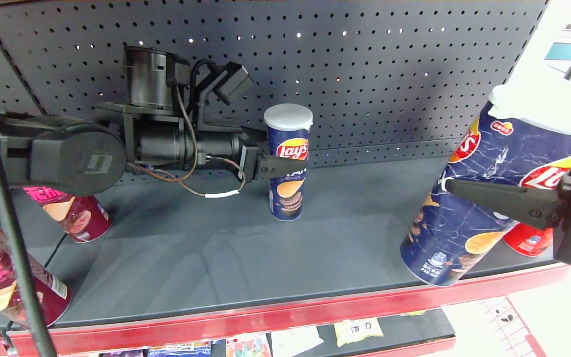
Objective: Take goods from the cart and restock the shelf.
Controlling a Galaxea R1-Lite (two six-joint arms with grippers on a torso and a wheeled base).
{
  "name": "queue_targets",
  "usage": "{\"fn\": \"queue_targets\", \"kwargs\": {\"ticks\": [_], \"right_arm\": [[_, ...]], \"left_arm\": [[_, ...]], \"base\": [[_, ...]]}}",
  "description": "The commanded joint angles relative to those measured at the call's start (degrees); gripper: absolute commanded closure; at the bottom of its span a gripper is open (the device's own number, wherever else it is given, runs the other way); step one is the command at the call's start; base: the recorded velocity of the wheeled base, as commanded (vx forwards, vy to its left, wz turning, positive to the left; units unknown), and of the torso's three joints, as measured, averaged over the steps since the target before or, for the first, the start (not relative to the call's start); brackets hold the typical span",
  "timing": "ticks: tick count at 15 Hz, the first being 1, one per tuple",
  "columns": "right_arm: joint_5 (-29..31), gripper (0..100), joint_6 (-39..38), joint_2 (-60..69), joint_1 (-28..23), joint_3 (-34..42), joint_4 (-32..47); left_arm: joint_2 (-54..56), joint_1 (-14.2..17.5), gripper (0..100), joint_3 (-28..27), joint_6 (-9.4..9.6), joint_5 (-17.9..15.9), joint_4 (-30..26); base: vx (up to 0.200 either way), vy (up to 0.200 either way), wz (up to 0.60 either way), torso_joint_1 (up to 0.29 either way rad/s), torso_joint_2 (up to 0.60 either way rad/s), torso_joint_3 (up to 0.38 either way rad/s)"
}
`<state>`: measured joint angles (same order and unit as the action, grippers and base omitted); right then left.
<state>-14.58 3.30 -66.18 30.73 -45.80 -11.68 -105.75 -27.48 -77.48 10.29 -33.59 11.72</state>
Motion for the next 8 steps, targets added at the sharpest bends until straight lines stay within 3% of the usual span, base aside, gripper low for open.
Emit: {"fn": "queue_targets", "kwargs": {"ticks": [1, 8], "right_arm": [[-0.01, 100, -0.14, 0.00, 0.03, -0.08, -0.01], [-0.01, 100, -0.14, 0.00, 0.03, -0.17, -0.01]], "left_arm": [[-2.88, -0.03, 0, -2.85, -0.01, 0.45, 0.06], [-4.99, 1.37, 0, -5.13, -0.01, -0.69, 0.06]], "base": [[0.000, 0.000, 0.00, 0.000, 0.00, 0.000], [0.000, 0.000, 0.00, 0.000, 0.00, 0.000]]}}
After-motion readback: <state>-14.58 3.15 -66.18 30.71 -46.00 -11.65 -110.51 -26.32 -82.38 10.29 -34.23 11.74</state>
